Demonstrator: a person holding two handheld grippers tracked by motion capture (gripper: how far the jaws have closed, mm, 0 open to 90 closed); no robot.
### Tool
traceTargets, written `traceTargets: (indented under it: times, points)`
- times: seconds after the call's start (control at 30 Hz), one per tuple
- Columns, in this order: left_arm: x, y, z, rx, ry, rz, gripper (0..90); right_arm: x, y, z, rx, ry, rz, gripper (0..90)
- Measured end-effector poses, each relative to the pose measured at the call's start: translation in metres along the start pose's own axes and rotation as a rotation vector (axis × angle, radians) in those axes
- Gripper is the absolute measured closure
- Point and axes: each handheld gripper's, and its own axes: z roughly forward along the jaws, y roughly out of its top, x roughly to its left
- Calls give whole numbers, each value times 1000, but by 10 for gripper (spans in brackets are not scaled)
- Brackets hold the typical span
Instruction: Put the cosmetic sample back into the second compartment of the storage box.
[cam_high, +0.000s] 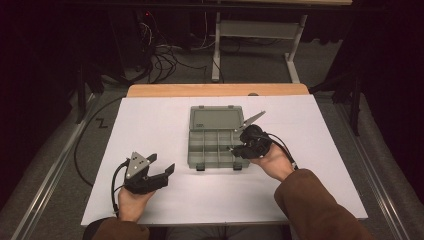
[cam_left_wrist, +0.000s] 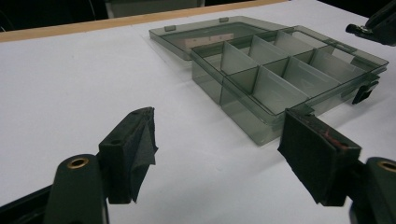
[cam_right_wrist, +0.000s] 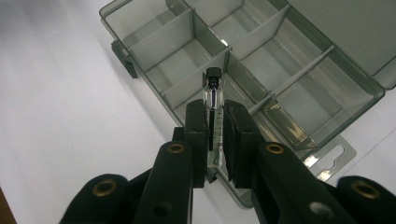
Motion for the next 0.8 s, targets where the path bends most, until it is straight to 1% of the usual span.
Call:
traceTargets:
  times: [0.07, 0.27, 0.4, 0.5, 0.6, 0.8]
  points:
    - [0, 0, 0, 0, 1, -1, 275, 0, 2, 0, -8, 0, 5, 824]
    - [0, -1, 0, 6, -5, 3, 276, -4, 7, 3, -7, -8, 10, 824]
    - [1, 0, 0, 3, -4, 3, 276, -7, 10, 6, -7, -8, 23, 824]
    - [0, 0, 0, 3, -6, -1, 276, -6, 10, 8, 3, -15, 31, 824]
    - [0, 0, 0, 4, -6, -2, 276, -7, 11, 9, 3, -19, 23, 824]
    - [0, 0, 0, 4, -7, 0, 276, -13, 12, 11, 4, -23, 45, 824]
